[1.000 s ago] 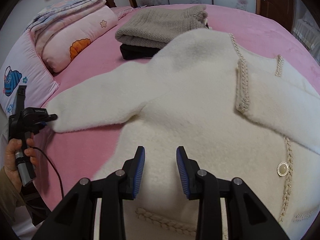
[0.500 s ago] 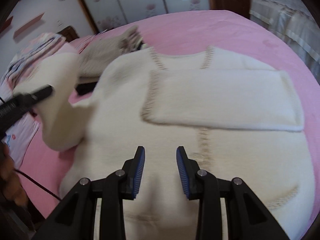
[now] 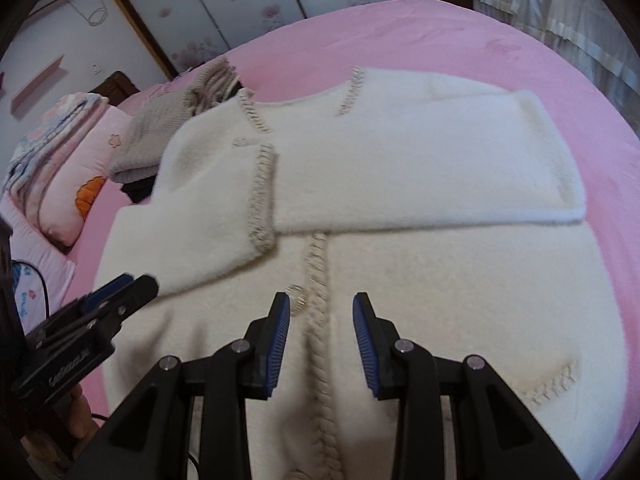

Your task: Fold large clothes

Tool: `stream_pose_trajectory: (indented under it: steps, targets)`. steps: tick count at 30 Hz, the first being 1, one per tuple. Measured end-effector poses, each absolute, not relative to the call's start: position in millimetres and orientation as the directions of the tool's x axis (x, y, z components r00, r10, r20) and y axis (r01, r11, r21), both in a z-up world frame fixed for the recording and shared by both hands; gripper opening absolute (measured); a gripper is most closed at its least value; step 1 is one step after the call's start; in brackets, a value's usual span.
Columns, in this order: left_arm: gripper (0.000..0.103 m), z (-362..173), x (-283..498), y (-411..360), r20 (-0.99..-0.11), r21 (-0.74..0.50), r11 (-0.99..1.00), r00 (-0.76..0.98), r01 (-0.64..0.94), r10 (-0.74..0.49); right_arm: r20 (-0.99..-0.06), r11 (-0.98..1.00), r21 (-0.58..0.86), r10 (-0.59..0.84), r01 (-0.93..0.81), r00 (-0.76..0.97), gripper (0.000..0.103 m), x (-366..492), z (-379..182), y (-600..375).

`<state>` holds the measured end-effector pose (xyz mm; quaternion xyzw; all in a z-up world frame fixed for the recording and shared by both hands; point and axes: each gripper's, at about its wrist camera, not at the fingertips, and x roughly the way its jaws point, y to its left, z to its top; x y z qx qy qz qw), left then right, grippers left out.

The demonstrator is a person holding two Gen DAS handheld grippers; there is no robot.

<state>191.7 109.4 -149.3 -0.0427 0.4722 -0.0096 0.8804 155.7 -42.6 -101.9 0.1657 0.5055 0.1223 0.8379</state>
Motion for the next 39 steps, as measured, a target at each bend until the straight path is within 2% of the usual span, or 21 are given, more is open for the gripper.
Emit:
stream_pose_trajectory:
  steps: [8,16,21,22,23,24,28,33,37,39]
  targets:
    - [0.05,-165.3,157.3,195.5,-0.854,-0.017,0.956,0.502,-0.291,0.138,-0.78,0.899,0.397,0.436,-0.184,0.449,0.033,223.0,-94.1,-2.3]
    - [0.05,-186.9,174.2,240.2,-0.84,-0.083,0.921,0.525,-0.38,0.141,-0.803,0.878,0.454,0.478,-0.152,0.357,0.033,299.7,-129.0,16.5]
    - [0.05,-205.6,197.1,252.9,-0.861,-0.109,0.902,0.494,-0.418,0.125,-0.817,0.884,0.437,0.467,-0.165,0.338,0.035,314.2,-146.3,34.6]
    - [0.05,-209.4,199.8,255.0,-0.865,-0.117,0.896,0.486,-0.429,0.12,-0.826,0.894,0.406,0.447,-0.188,0.343,0.031,313.9,-144.6,40.7]
    - [0.05,-211.4,200.9,255.1,-0.868,-0.12,0.892,0.482,-0.436,0.119,-0.841,0.908,0.357,0.415,-0.22,0.348,0.016,312.0,-140.6,48.9]
    - [0.05,-213.3,201.4,256.3,-0.869,-0.121,0.888,0.48,-0.444,0.121,-0.841,0.91,0.336,0.406,-0.243,0.357,0.015,309.5,-135.7,52.3]
    - [0.05,-214.6,201.1,255.3,-0.862,-0.115,0.88,0.487,-0.46,0.142,-0.769,0.885,0.325,0.453,-0.334,0.451,0.013,291.3,-85.7,48.7]
    - [0.047,-208.4,204.4,248.1,-0.845,-0.118,0.882,0.513,-0.456,0.152,-0.604,0.877,0.281,0.478,-0.391,0.638,0.013,265.0,1.5,23.0]
    - [0.043,-201.3,214.0,236.2,-0.829,-0.125,0.894,0.541,-0.43,0.144,-0.509,0.938,0.218,0.346,-0.271,0.788,0.013,256.8,35.8,-23.4]
    - [0.043,-202.3,219.9,229.5,-0.831,-0.14,0.904,0.545,-0.403,0.114,-0.531,0.961,0.215,0.263,-0.172,0.806,0.013,263.3,26.7,-53.5]
